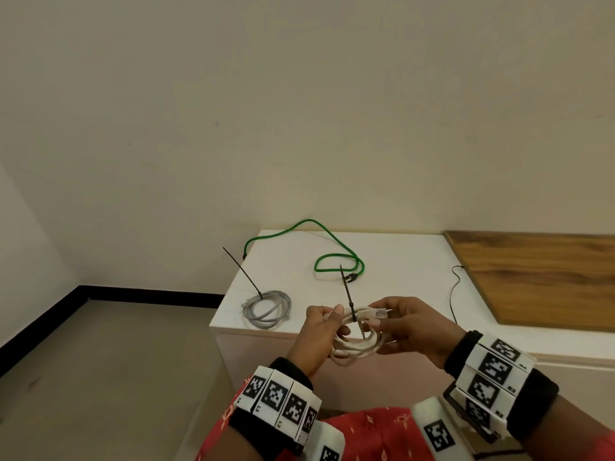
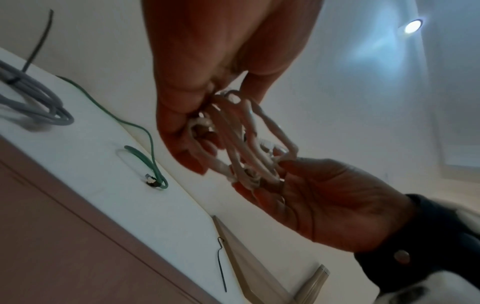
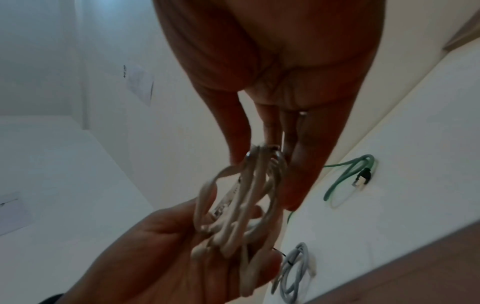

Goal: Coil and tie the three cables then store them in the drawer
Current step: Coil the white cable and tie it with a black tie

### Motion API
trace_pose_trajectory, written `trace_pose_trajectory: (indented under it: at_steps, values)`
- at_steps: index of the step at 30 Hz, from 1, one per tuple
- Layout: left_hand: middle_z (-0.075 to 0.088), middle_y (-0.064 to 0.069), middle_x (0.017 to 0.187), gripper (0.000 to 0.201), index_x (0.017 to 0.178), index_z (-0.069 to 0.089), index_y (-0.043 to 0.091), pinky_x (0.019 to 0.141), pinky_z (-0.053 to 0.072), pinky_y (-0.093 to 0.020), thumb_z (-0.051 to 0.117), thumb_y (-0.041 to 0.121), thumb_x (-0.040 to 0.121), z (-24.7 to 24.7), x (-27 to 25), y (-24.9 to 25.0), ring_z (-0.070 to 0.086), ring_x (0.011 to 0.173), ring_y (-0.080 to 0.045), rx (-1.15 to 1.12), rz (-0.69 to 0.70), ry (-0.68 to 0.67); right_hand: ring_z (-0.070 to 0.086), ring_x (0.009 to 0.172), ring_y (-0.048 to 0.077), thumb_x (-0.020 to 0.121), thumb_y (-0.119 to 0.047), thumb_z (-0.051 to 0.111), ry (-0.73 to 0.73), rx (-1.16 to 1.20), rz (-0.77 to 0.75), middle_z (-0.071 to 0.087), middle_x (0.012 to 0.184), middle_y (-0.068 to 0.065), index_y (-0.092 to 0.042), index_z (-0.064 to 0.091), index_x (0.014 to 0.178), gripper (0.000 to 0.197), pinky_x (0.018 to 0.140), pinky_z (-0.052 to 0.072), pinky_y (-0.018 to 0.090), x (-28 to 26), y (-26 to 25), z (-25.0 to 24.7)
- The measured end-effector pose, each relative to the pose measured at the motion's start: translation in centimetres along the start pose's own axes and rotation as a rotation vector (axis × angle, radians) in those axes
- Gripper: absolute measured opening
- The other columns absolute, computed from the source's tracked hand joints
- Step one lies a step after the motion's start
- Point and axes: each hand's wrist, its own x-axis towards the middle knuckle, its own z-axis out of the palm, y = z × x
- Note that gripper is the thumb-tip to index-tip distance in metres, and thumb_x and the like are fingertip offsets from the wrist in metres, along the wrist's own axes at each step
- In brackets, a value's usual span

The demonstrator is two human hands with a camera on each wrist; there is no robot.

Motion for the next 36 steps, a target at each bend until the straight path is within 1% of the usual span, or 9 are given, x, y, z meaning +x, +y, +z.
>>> trace_pose_trajectory:
  at_steps: [5, 8, 15, 20, 23, 26, 29, 32, 36]
  values:
    - [0.057, -0.011, 0.093, 0.016, 0.087, 0.054, 0.014, 0.081, 0.044, -0.038, 0.041, 0.020, 0.096, -1.0, 2.8, -0.8, 0.054, 0.089, -0.024, 0.055, -0.035, 0.026, 0.063, 0.054, 0.017, 0.084, 0.002, 0.058, 0.066, 0.073, 0.050, 0.062, 0.081, 0.016, 0.000, 0.057, 0.102, 0.018, 0.055, 0.058, 0.027, 2.2, 0.9, -0.1]
    - [0.056, -0.011, 0.092, 0.018, 0.085, 0.057, 0.015, 0.082, 0.044, -0.037, 0.042, 0.012, 0.095, -1.7, 4.6, -1.3, 0.053, 0.088, -0.024, 0.036, -0.052, 0.044, 0.064, 0.052, 0.016, 0.085, 0.004, 0.056, 0.097, 0.101, 0.076, 0.062, 0.071, 0.012, -0.003, 0.057, 0.092, 0.010, 0.054, 0.057, 0.024, 4.3, 1.0, 0.0]
    - [0.054, -0.015, 0.105, 0.018, 0.110, 0.050, 0.008, 0.071, 0.047, -0.029, 0.043, 0.006, 0.093, -3.5, 9.4, -2.6, 0.054, 0.081, -0.019, -0.021, -0.133, 0.111, 0.062, 0.045, 0.015, 0.083, 0.013, 0.052, 0.115, 0.112, 0.146, 0.059, 0.070, 0.014, -0.002, 0.054, 0.083, 0.015, 0.048, 0.055, 0.023, 11.2, 1.8, -0.1]
    - [0.056, -0.021, 0.118, 0.029, 0.121, 0.049, 0.002, 0.095, 0.047, -0.041, 0.043, 0.005, 0.092, -4.1, 12.2, -4.2, 0.056, 0.104, -0.032, 0.060, -0.180, 0.170, 0.060, 0.049, 0.022, 0.080, 0.023, 0.044, 0.109, 0.143, 0.169, 0.054, 0.067, 0.016, -0.001, 0.051, 0.075, 0.026, 0.042, 0.054, 0.023, 15.2, 2.5, 0.3]
    - [0.055, -0.020, 0.122, 0.030, 0.120, 0.050, 0.003, 0.104, 0.041, -0.046, 0.042, 0.003, 0.091, -4.4, 13.2, -4.9, 0.053, 0.115, -0.033, 0.125, -0.176, 0.178, 0.060, 0.048, 0.019, 0.080, 0.022, 0.044, 0.101, 0.104, 0.213, 0.055, 0.065, 0.014, -0.002, 0.054, 0.075, 0.027, 0.051, 0.055, 0.029, 17.0, 3.1, 0.1]
    - [0.054, -0.015, 0.120, 0.035, 0.124, 0.047, 0.003, 0.106, 0.040, -0.043, 0.040, -0.004, 0.089, -4.5, 13.9, -5.4, 0.052, 0.112, -0.028, 0.138, -0.186, 0.159, 0.055, 0.065, 0.019, 0.082, 0.019, 0.044, 0.065, 0.010, 0.247, 0.055, 0.070, 0.009, -0.005, 0.055, 0.078, 0.027, 0.066, 0.050, 0.031, 17.9, 3.9, -0.2]
    - [0.049, -0.009, 0.128, 0.041, 0.129, 0.043, 0.006, 0.107, 0.039, -0.039, 0.042, -0.003, 0.089, -4.3, 13.6, -5.5, 0.049, 0.117, -0.025, 0.174, -0.162, 0.134, 0.051, 0.070, 0.015, 0.083, 0.014, 0.047, 0.083, -0.075, 0.243, 0.052, 0.074, 0.006, -0.011, 0.055, 0.079, 0.026, 0.064, 0.046, 0.028, 18.4, 4.1, -0.9]
    - [0.044, 0.000, 0.122, 0.043, 0.132, 0.042, 0.012, 0.102, 0.034, -0.027, 0.042, -0.001, 0.091, -4.5, 13.2, -5.4, 0.039, 0.113, -0.011, 0.237, -0.078, 0.125, 0.049, 0.077, 0.014, 0.085, 0.005, 0.053, 0.159, -0.137, 0.229, 0.052, 0.081, 0.005, -0.011, 0.057, 0.092, 0.018, 0.063, 0.046, 0.026, 19.1, 3.7, -2.9]
    - [0.042, 0.008, 0.122, 0.044, 0.131, 0.043, 0.017, 0.092, 0.029, -0.018, 0.043, -0.001, 0.091, -4.4, 12.9, -5.3, 0.034, 0.111, -0.004, 0.285, 0.029, 0.090, 0.047, 0.090, 0.020, 0.086, 0.002, 0.051, 0.217, -0.292, 0.191, 0.049, 0.104, 0.010, -0.011, 0.061, 0.098, 0.020, 0.060, 0.044, 0.025, 20.8, 2.3, -5.2]
